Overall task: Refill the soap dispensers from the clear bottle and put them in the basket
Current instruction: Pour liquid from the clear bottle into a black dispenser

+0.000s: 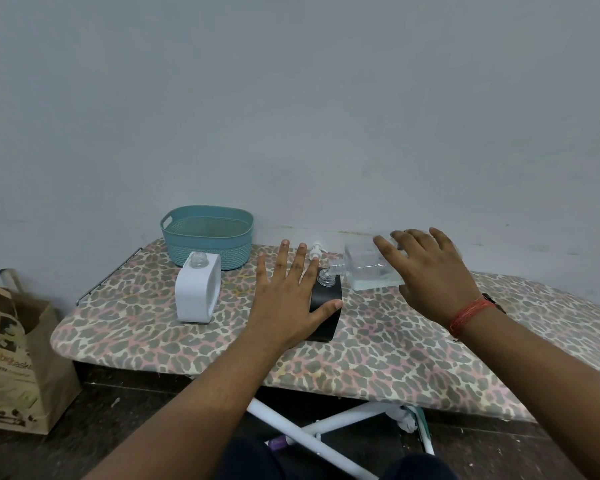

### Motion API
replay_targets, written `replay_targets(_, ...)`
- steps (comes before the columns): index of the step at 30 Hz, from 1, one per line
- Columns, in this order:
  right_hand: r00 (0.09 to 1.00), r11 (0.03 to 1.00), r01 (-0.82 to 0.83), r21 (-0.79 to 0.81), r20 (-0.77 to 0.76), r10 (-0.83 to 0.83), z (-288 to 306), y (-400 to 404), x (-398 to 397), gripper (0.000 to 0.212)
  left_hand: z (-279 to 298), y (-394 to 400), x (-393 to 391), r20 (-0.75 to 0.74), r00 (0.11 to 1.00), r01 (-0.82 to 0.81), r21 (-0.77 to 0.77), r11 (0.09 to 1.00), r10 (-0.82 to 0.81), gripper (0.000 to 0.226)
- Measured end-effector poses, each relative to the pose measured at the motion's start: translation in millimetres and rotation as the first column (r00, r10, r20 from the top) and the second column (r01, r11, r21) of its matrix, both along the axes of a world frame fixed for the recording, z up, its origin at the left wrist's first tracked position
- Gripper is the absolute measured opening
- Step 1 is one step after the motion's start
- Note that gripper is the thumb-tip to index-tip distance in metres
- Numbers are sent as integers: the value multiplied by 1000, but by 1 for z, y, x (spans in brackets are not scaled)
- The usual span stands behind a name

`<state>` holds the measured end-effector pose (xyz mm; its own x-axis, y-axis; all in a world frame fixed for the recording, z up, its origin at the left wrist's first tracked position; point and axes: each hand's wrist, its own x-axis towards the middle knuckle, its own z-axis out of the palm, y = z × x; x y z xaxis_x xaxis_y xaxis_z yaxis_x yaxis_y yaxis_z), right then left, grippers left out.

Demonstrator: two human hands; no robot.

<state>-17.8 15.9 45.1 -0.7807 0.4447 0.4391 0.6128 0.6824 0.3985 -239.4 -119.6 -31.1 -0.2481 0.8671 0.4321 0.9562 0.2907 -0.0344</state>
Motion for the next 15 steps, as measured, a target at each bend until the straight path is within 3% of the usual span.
replay_targets(15, 1000, 1000, -9, 26, 2, 9, 0, 2, 0, 84, -1, -1, 0, 7, 1000, -3, -6, 1000, 3, 100)
